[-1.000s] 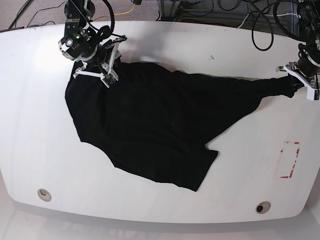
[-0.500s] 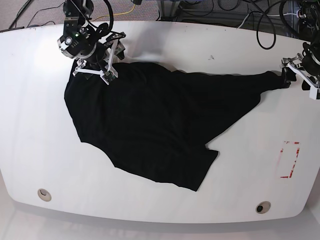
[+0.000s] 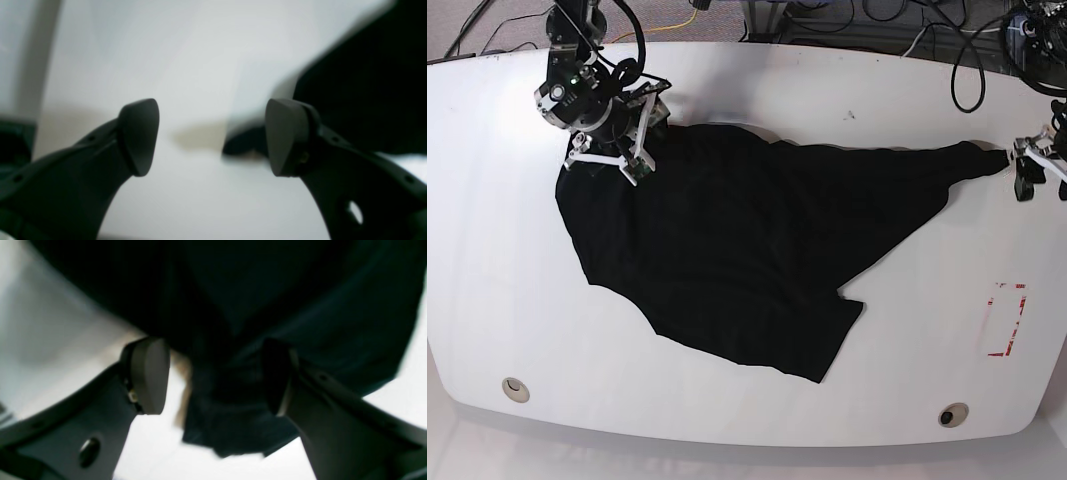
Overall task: Layout the t-shirt on the table in an organized manner, then fold the t-shirt properly
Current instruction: 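Release the shirt with both grippers and move them over its edges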
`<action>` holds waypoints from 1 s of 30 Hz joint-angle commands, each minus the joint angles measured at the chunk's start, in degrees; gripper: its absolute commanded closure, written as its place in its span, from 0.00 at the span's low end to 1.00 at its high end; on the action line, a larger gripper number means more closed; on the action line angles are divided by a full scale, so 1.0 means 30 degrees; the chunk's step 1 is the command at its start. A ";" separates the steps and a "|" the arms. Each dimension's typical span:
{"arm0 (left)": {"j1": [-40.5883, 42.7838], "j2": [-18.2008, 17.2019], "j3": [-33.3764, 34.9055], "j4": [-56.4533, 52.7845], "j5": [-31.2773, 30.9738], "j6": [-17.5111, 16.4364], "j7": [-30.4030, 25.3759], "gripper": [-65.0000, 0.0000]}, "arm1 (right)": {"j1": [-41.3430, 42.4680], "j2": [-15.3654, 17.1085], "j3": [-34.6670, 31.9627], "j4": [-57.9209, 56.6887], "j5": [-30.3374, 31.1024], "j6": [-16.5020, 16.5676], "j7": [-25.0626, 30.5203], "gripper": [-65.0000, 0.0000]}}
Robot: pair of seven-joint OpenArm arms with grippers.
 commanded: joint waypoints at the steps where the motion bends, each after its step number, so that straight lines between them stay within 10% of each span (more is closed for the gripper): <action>1: -0.0681 -0.0301 -0.0061 0.0378 -0.0242 -0.0003 -0.0425 0.28 | 0.0794 0.0093 0.0078 0.0437 0.0176 -0.0032 0.0359 0.37; 20: -0.6278 0.1956 0.5125 0.0407 -0.2146 0.0085 -0.0425 0.28 | 0.6098 0.0005 0.0049 0.0202 0.0206 -0.0032 0.0330 0.36; 30: -0.6981 0.2806 0.5155 0.0407 -0.0916 0.0085 -0.0454 0.28 | 0.8032 -0.2544 -0.0039 -0.1790 0.0235 -0.0032 0.0330 0.36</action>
